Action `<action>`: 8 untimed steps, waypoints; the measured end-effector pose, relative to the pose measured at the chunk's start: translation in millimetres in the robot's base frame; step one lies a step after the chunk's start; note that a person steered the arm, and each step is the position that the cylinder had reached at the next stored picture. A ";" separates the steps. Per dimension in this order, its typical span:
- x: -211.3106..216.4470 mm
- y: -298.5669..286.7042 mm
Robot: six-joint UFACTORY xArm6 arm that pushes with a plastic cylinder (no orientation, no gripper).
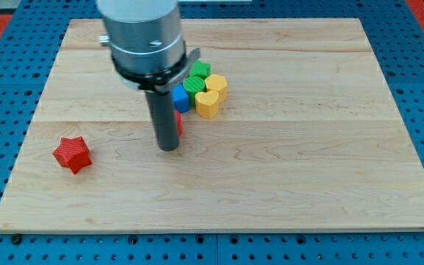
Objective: Slide the red circle from bottom left to center
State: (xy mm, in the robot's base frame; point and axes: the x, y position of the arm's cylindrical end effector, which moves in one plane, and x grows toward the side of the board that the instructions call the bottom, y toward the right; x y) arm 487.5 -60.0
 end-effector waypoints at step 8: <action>-37.6 -32.6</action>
